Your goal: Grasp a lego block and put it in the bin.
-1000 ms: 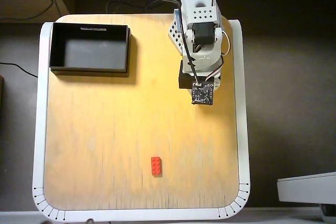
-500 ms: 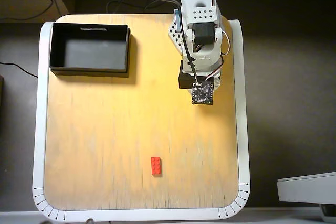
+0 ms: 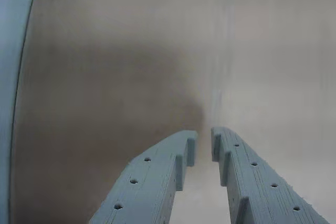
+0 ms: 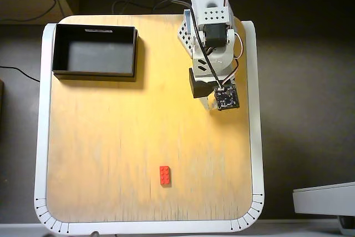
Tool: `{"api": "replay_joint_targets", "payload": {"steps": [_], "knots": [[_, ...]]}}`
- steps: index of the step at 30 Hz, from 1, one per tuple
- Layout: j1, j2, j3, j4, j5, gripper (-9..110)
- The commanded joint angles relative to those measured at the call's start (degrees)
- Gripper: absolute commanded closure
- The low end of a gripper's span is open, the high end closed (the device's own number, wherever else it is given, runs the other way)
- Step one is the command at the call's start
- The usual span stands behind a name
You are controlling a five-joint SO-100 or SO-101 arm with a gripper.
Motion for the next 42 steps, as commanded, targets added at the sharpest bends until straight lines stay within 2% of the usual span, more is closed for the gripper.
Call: {"api": "replay_joint_targets", "payload": {"steps": [1,9,16,23,33,42], "knots": [[1.3,-7.4,-0.7,-2.2,0.4,101],[7.5,-33.6,-30.8,-2.1,1.4,101],[12.4,-49.0,-48.3,-5.4,0.9,101],[17.1,-59.2,-54.8,-17.8,3.4,101],[20.5,-72.8,-55.8,-38.7,6.2,101],[20.6,-84.2,-62.9,-39.2,4.7,96]]}}
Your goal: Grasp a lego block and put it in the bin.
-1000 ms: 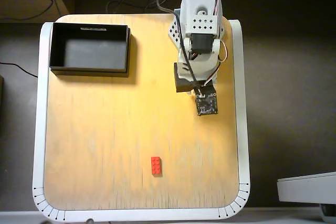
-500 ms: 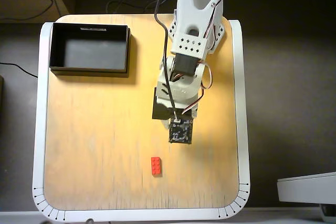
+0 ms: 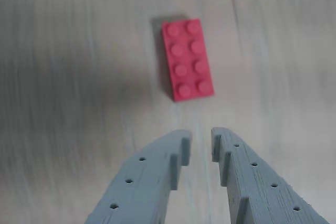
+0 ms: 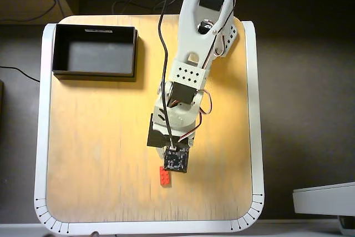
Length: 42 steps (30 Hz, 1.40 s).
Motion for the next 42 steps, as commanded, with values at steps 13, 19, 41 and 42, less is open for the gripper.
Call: {"api": "replay_joint_targets", "payload": {"steps": [13,19,41,42], "knots": [[0.1,-15.6,-29.1,13.4,-2.4,94],[-0.3,-19.3,-31.9,13.4,-2.8,89],[-0.6,-28.4,-34.7,4.4,-1.8,78],[-0.5,-28.6,-34.8,4.3,-1.8,78]]}}
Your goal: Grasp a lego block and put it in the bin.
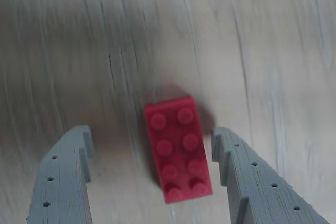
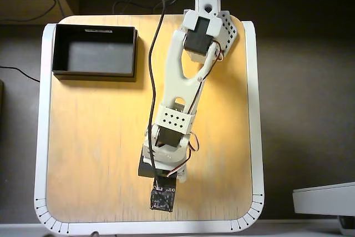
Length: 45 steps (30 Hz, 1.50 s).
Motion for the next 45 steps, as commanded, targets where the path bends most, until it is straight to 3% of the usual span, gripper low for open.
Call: {"api": "replay_joint_targets", "payload": {"steps": [1,28,33,45], "knots": [[0.3,1.1,-7.8,-2.1,0.4,78],[1.5,2.8,-7.5,7.9,0.7,82],[0.9,3.3,-7.5,8.8,0.1,100],[2.3,8.2,-7.5,8.8,-1.1,101]]}}
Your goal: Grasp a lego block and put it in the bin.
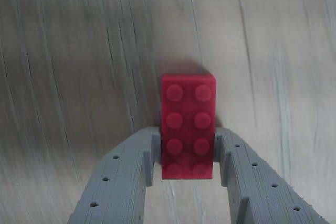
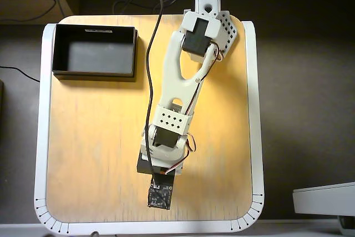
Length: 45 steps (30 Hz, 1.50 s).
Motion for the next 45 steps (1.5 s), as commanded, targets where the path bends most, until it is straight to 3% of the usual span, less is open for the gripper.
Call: {"api": "replay_joint_targets", "payload": {"steps": [1,13,24,32,45], "knots": [[1.4,10.1,-5.7,1.1,-1.4,101],[8.9,33.7,-5.6,10.4,-5.1,101],[27.7,50.9,-5.5,21.1,-9.3,101],[44.4,53.3,-5.4,23.6,-11.8,101],[67.0,45.6,2.8,24.4,-0.2,101]]}}
